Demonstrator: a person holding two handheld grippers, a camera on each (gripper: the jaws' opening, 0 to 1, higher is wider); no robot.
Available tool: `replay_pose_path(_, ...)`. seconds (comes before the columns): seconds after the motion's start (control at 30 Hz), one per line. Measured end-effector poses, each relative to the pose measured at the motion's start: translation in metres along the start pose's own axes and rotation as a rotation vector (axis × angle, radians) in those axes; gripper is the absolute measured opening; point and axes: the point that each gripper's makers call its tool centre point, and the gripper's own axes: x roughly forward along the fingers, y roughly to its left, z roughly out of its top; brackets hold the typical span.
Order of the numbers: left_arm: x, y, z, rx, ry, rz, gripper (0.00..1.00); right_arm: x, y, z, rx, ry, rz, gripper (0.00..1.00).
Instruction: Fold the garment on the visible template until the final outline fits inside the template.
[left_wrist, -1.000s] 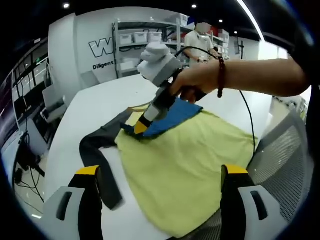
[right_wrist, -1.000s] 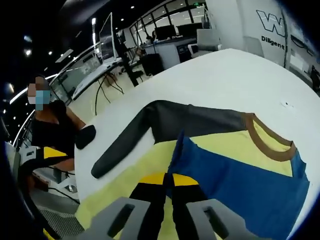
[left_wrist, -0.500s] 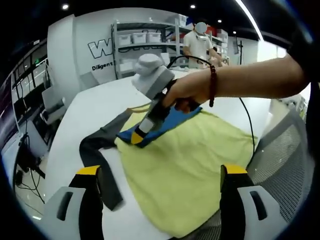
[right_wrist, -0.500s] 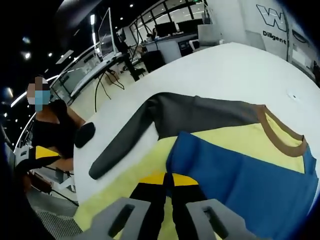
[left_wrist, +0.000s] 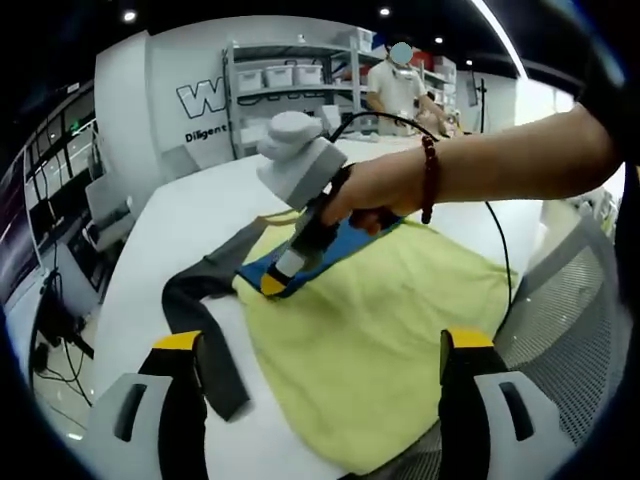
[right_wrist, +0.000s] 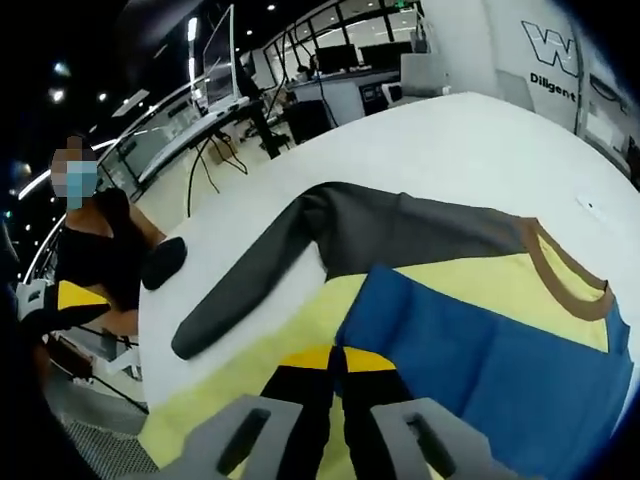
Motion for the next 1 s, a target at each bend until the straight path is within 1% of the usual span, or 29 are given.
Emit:
replay_pose_path(0.07,0.000,0.000,0.000,0.000,0.000,0.000,0.93,0.000,0.000,0.000,0.003,-0.004,-0.001,0.00)
replay_pose_path(0.13,0.000,0.000,0.000,0.002,0.003,-0.001,0.93,-0.001,0.002,0.000,0.004,-0.010,0.008,0.04)
replay_pose_path(0.2,0.000,0.000,0.000,0.005,0.003,-0.002,0.91,-0.004,0.002,0.003,0.015,-0.028,0.002,0.15)
replay_pose_path(0.27,0.000,-0.001,0.000,0.013,0.001,-0.003,0.91,-0.009,0.003,0.009,0.025,-0.057,-0.002,0.28)
replay_pose_path(0.3,0.001,-0.001,0.000,0.015,0.002,-0.004,0.91,-0.012,0.003,0.013,0.034,-0.080,-0.004,0.32)
replay_pose_path(0.37,0.001,-0.002,0.000,0.018,0.004,-0.008,0.91,-0.016,0.001,0.016,0.041,-0.089,-0.005,0.38)
replay_pose_path(0.43,0.001,-0.002,0.001,0.023,0.003,-0.006,0.91,-0.022,-0.002,0.022,0.055,-0.116,-0.008,0.41)
replay_pose_path(0.53,0.001,-0.003,0.001,0.024,0.003,-0.010,0.91,-0.027,-0.004,0.022,0.057,-0.116,-0.013,0.46)
replay_pose_path(0.6,0.001,-0.002,0.001,0.028,0.002,-0.008,0.92,-0.033,-0.008,0.023,0.065,-0.132,-0.023,0.51)
replay_pose_path(0.73,0.001,-0.001,0.003,0.016,-0.009,-0.002,0.96,-0.043,-0.015,0.024,0.072,-0.154,-0.042,0.58)
replay_pose_path(0.8,0.002,-0.001,0.003,0.009,-0.012,-0.005,0.97,-0.048,-0.021,0.022,0.078,-0.155,-0.063,0.63)
replay_pose_path(0.9,0.003,-0.003,-0.001,0.003,0.014,-0.015,0.97,-0.053,-0.024,0.019,0.095,-0.153,-0.064,0.67)
replay_pose_path(1.0,0.003,-0.004,0.000,0.014,0.007,-0.012,0.98,-0.061,-0.028,0.015,0.100,-0.161,-0.075,0.73)
